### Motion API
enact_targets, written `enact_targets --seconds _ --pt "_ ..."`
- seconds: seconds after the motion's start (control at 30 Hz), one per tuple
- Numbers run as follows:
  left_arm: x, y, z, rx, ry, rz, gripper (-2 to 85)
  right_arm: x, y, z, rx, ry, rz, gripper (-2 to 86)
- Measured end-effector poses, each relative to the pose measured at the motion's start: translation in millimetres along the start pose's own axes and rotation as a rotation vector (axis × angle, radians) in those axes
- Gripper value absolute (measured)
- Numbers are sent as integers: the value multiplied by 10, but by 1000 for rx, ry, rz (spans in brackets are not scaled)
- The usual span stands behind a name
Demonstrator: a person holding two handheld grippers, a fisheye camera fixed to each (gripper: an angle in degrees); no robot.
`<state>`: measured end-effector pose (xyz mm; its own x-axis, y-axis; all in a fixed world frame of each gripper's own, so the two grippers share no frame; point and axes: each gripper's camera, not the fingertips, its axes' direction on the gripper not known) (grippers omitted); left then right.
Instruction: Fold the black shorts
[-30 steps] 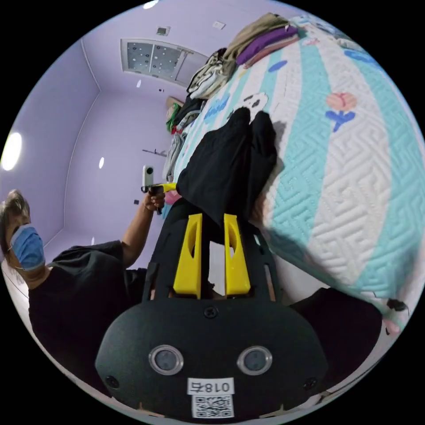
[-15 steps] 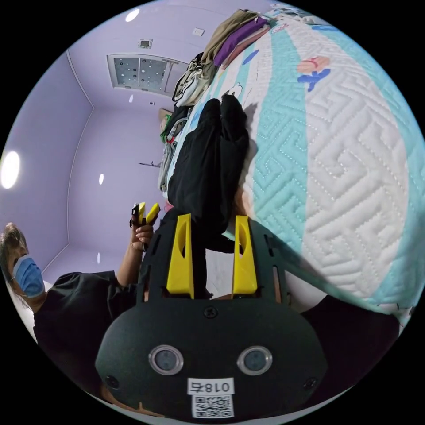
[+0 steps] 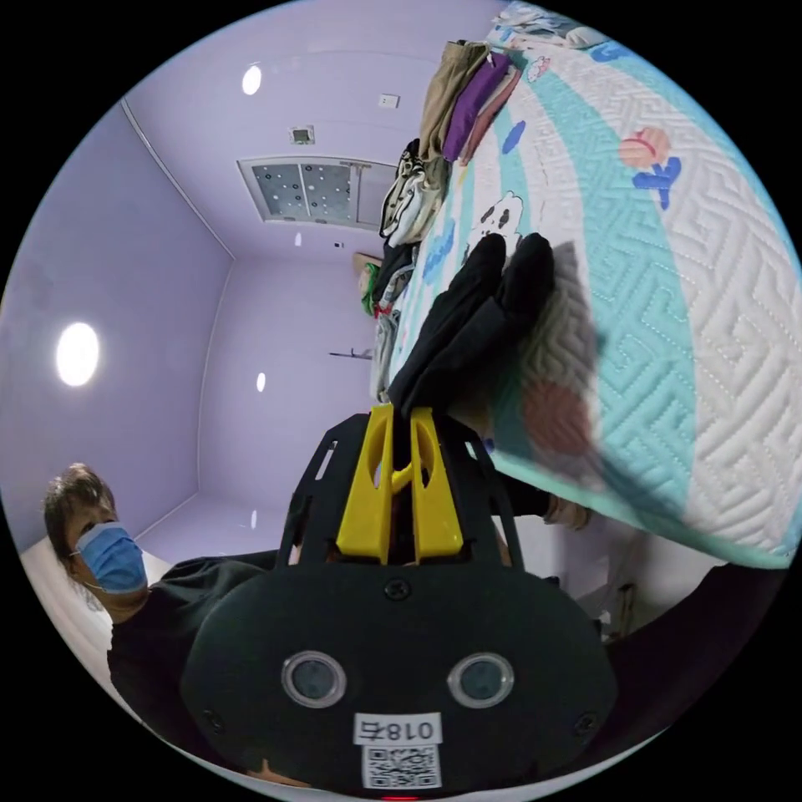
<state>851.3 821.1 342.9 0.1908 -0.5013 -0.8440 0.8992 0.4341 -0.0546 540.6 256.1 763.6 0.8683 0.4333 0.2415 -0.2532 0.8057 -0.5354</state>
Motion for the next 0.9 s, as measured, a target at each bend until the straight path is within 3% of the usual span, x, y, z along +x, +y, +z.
enact_targets --seconds 0.33,0.53,0.63,0.9 --pt "111 -492 -379 166 31 -82 175 -41 185 -458 36 -52 34 29" --pt "235 -879 -439 151 34 -163 62 -175 287 -720 58 -59 14 24" --pt "531 -940 -479 140 -28 -86 54 -314 338 -855 74 -37 -16 21" --pt "1806 -1258 -344 2 89 121 52 -955 432 -1524 177 -58 -196 14"
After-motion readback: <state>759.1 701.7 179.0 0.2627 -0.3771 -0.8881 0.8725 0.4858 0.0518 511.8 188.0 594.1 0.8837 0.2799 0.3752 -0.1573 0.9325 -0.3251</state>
